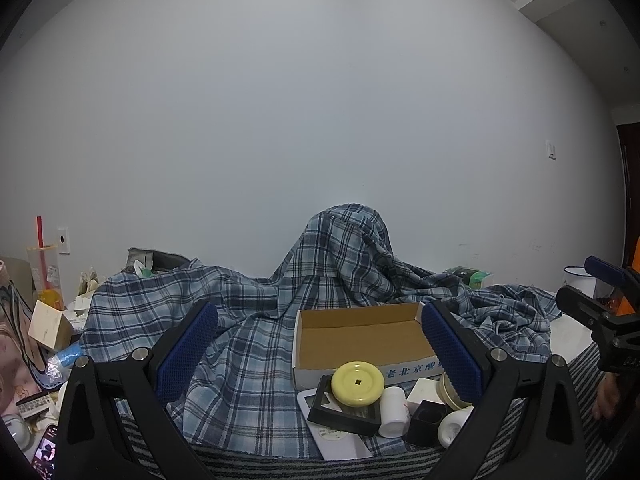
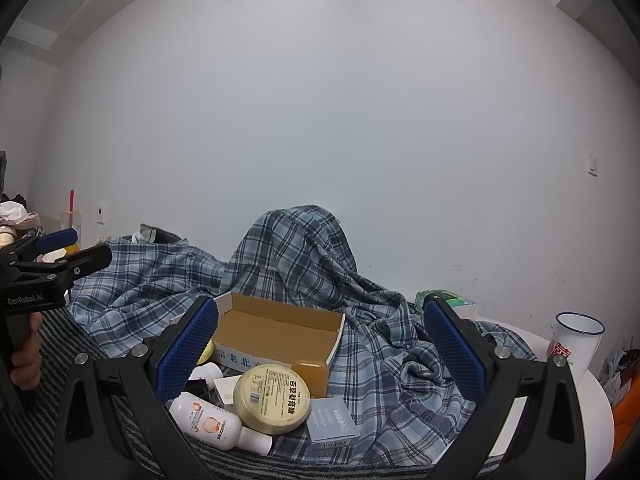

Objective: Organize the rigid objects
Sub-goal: 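Lower the right gripper onto the round cream tin and close it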

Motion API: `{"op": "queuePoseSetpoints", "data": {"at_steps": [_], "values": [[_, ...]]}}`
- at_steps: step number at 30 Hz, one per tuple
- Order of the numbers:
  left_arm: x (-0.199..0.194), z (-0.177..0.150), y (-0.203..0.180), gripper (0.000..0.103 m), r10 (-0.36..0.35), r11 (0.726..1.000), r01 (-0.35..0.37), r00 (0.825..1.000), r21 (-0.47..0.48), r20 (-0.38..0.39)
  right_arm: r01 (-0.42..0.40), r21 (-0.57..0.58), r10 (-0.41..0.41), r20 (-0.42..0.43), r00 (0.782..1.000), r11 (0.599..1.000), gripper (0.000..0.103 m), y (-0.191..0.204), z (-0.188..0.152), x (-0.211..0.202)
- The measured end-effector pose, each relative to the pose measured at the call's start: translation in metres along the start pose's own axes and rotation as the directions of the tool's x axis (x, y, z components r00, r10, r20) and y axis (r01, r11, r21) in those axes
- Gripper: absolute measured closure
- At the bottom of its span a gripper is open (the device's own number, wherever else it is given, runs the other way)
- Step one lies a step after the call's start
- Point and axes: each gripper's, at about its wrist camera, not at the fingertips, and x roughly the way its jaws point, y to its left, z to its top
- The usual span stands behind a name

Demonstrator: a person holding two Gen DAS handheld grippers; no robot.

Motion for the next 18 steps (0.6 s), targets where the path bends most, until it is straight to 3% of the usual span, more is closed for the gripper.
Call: {"op": "queuePoseSetpoints", "data": {"at_steps": [9,14,18], "values": [[0.005,-0.002,0.001,0.0,0.001,1.0,-0.001,1.0,0.009,-0.027,-0.004,0.01,0.004,-0.021,1.0,1.0,0.0,0.0,0.0,0.004],[0.009,0.001,-0.004,0.0,0.007,1.0,-0.006,0.999,0.025,-0.052,0.036,0.042,-0.031,-0.11,0.993,0.998,0.0,-0.007,0.002,0.017],[0.015,0.003,-0.011,0.0,0.027,0.998,-0.019,0.991,0.064,-0.127,0.041,0.059,-0.026,-0.236,0.971,0.997,0.0,-0.009,0.006,0.031]]}}
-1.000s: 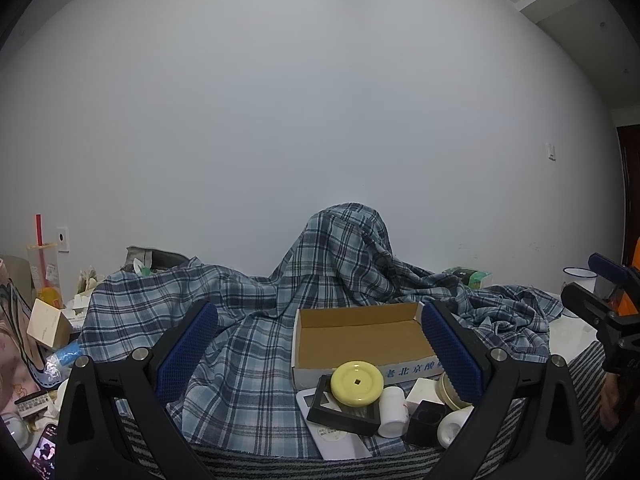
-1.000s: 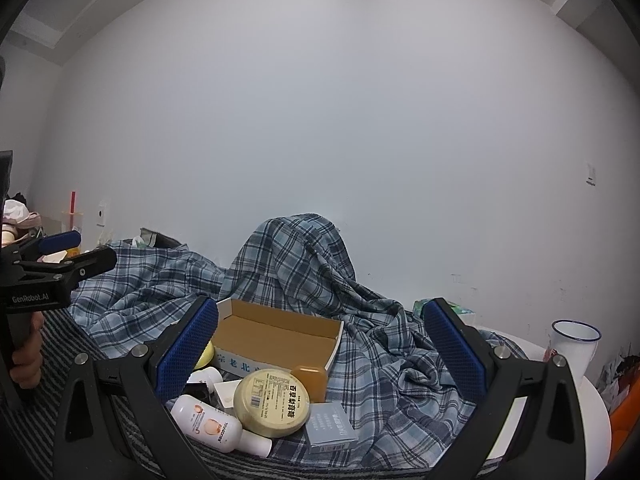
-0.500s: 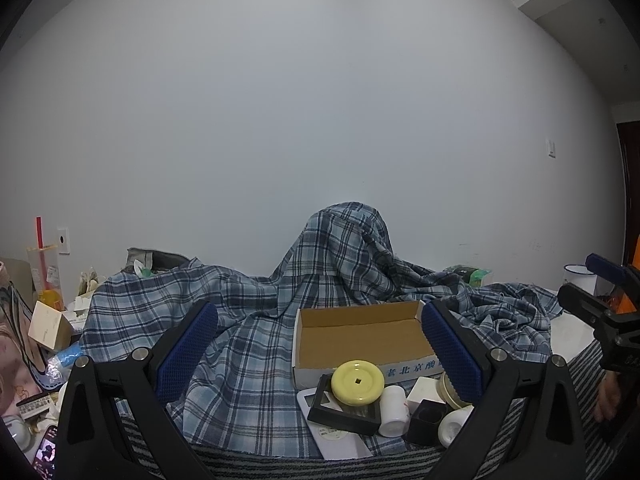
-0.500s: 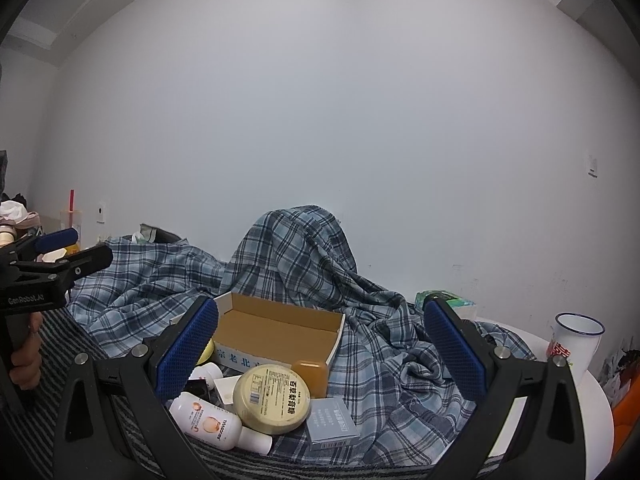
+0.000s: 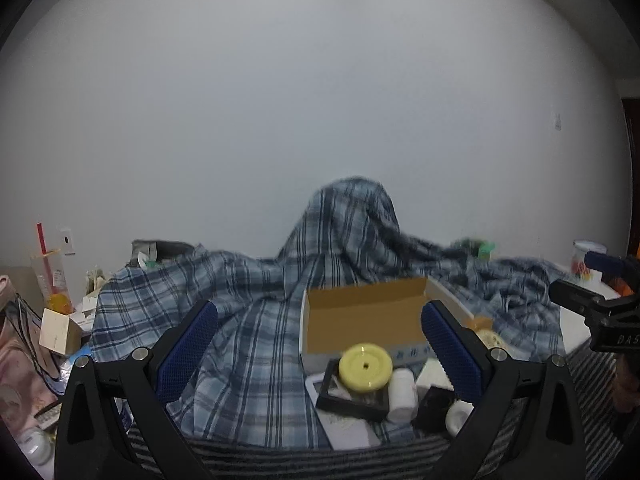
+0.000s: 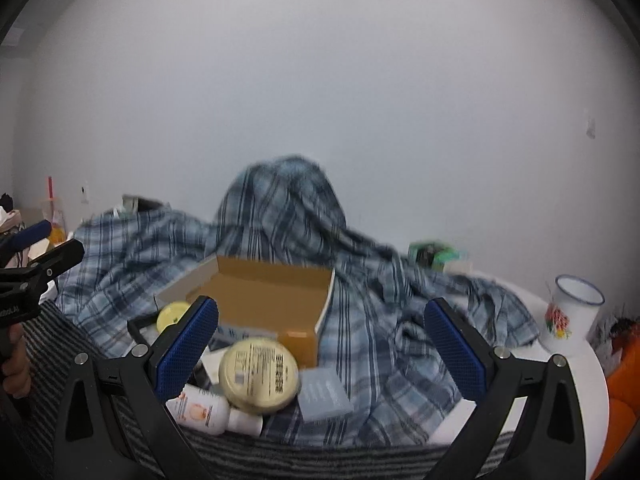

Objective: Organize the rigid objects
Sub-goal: 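Lower the right gripper onto the round cream tin and close it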

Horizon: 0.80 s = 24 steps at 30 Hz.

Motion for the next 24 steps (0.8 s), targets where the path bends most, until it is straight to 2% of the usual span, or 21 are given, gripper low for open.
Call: {"op": "queuePoseSetpoints", "data": {"at_steps": [6,9,11,13,18,20,22,24], "values": [[0.001,-0.002,0.002,0.0,-0.054,0.997,0.051,0.997,-0.053,-0.057,-0.059,0.063,0.068,-0.152,0.986,0.996,0.0,0.007,0.0,0.021],[0.011,-0.004,-0.005,0.002,-0.04,0.999,0.04,0.996,-0.01,-0.076,-0.141,0.085,0.158,-0.247,0.956,0.986,0.0,0.017,-0.001,0.047],[0.016,-0.007,-0.002,0.012,-0.044,0.999,0.043,0.994,-0.018,-0.097,-0.151,0.092,0.171,-0.286,0.943,0.984,0.001,0.021,-0.004,0.061],[0.021,-0.01,0.003,0.012,-0.058,0.997,0.053,0.991,-0.049,-0.118,-0.164,0.106,0.19,-0.316,0.93,0.981,0.003,0.02,-0.01,0.072],[0.031,-0.013,0.016,0.012,-0.112,0.988,0.094,0.981,-0.119,-0.157,-0.217,0.187,0.275,-0.393,0.877,0.958,0.012,0.013,-0.024,0.095],[0.034,-0.015,0.015,0.012,-0.118,0.988,0.098,0.978,-0.12,-0.17,-0.232,0.209,0.3,-0.404,0.864,0.95,0.012,0.012,-0.026,0.099],[0.035,-0.015,0.012,0.012,-0.133,0.987,0.116,0.976,-0.107,-0.173,-0.221,0.204,0.29,-0.423,0.859,0.954,0.012,0.013,-0.028,0.104],[0.034,-0.015,0.008,0.012,-0.136,0.988,0.123,0.976,-0.09,-0.17,-0.227,0.209,0.299,-0.445,0.844,0.951,0.012,0.014,-0.031,0.11]]}}
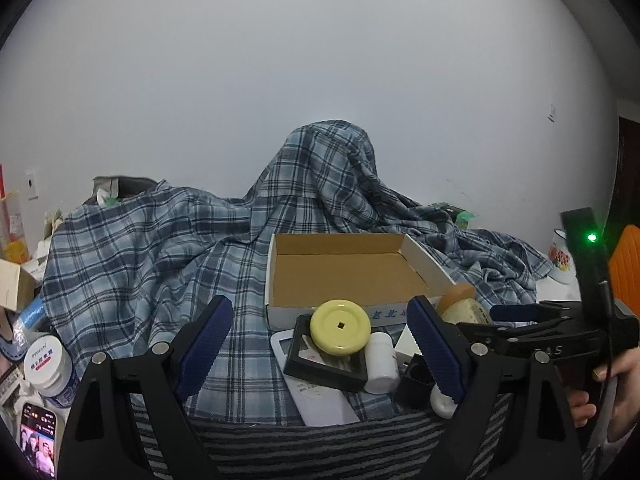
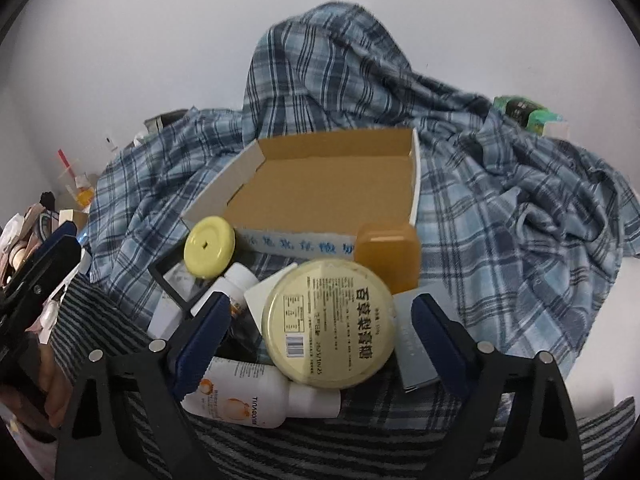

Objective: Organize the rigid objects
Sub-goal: 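Lower the right gripper onto the round cream tin and close it, then grasp the white lotion bottle with the left gripper while the right gripper holds the tin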

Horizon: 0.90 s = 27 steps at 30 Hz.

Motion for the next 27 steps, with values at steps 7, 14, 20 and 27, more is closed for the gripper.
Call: {"op": "queuePoseSetpoints", "data": {"at_steps": [7,14,20,27], "values": [[0.004,0.0,-0.002,0.012,-0.005,1.0,0.005,1.0,0.01,-0.011,0.003,0.007,-0.003,-0.023,1.0,1.0,0.029,-0.002,-0.003,0.007],[0.004,0.0,-0.01,0.012,-0.016,0.998,0.019,0.999,0.063,-0.046,0.022,-0.015,-0.02,0.116,0.993,1.0,0.029,0.004,-0.005,-0.024],[-0.005,-0.005,-0.037,0.012,-0.117,0.989,0.125,0.988,0.081,-0.101,0.078,-0.009,-0.075,0.196,0.978,0.997,0.029,-0.003,-0.007,-0.062],[0.012,-0.014,-0.076,0.031,-0.287,0.936,0.329,0.92,0.128,-0.267,0.136,-0.018,-0.129,0.222,0.967,0.991,0.029,-0.016,-0.02,-0.093]]}}
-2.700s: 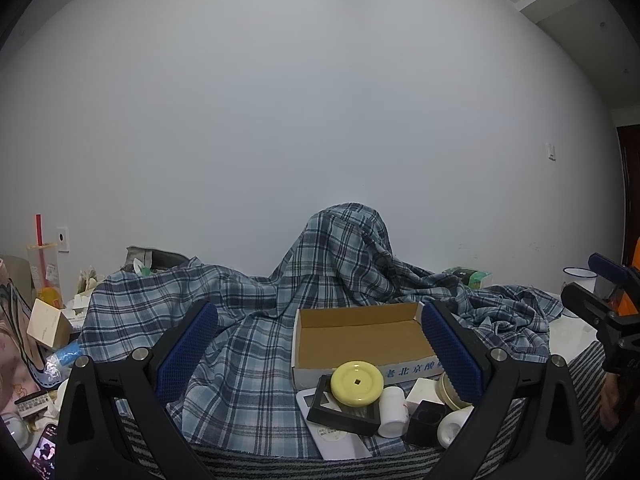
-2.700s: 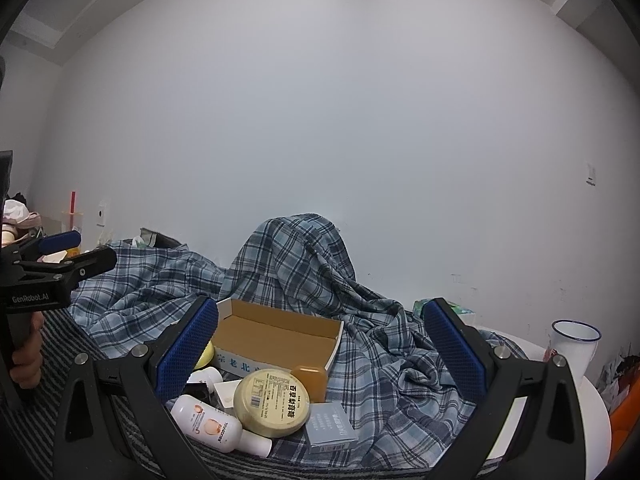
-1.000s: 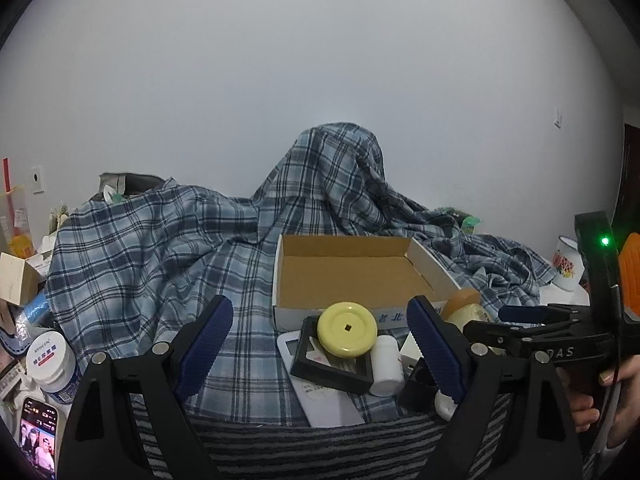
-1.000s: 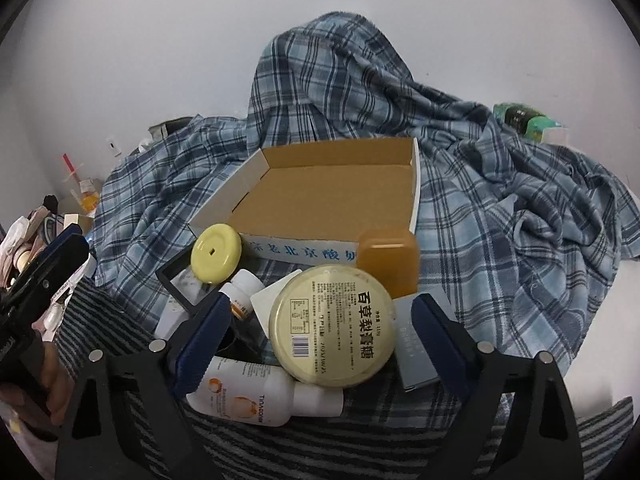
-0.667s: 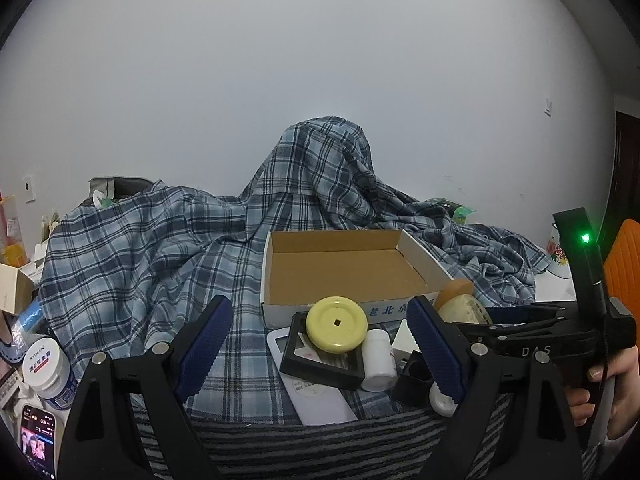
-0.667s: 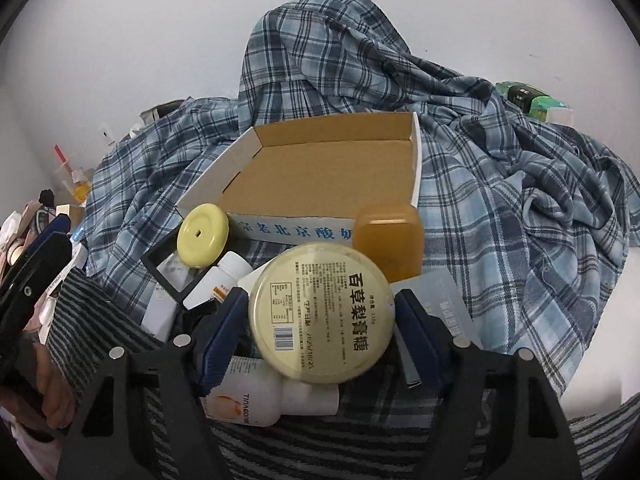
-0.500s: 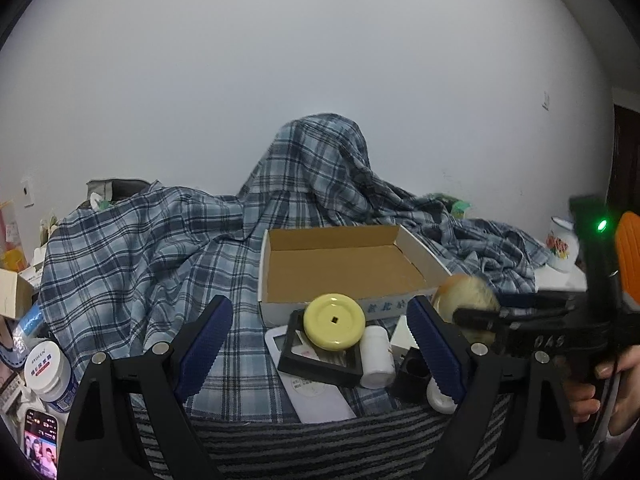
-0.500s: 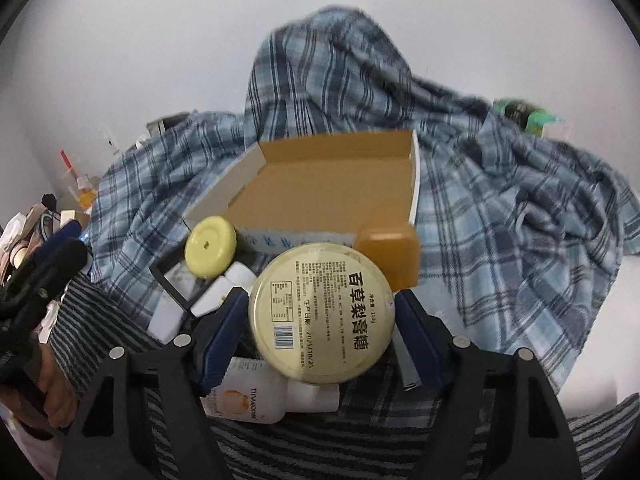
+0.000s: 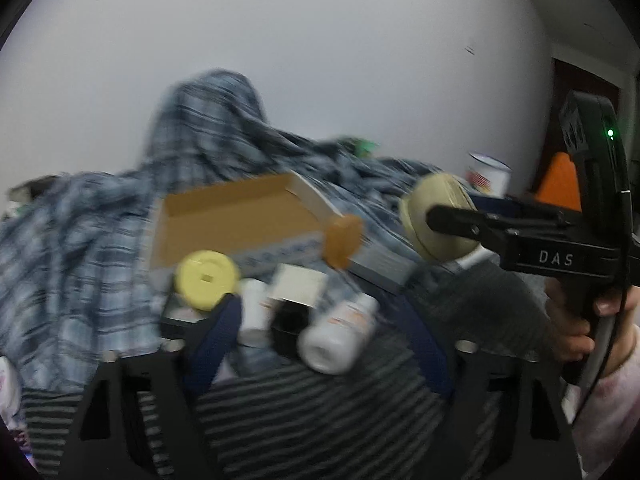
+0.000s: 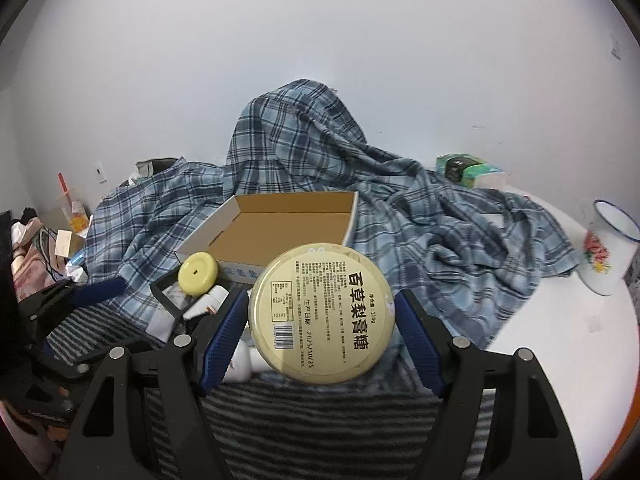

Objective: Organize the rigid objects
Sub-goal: 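Grasp the white lotion bottle with the left gripper while the right gripper holds the tin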

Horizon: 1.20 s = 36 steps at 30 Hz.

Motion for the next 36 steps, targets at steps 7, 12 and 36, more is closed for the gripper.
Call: {"op": "queuePoseSetpoints", "data": {"at_steps": [7,12,36], "values": [[0.036,0.016,-0.014,0.043,-0.117,0.989,0.127,0.986,0.079,-0.12,-0.023,0.015,0.023,0.001,1.0,1.0,0.029,-0.008,-0.008,-0.006],[0.062,0.012,-0.019,0.054,-0.12,0.981,0.154,0.958,0.117,-0.26,-0.034,0.032,0.034,0.005,0.999,0.999,0.029,-0.016,-0.009,-0.007],[0.05,0.008,-0.004,0.062,0.003,0.998,0.007,0.985,0.058,-0.175,0.017,0.006,-0.017,-0.024,1.0,1.0,0.029,-0.011,-0.02,0.004]]}}
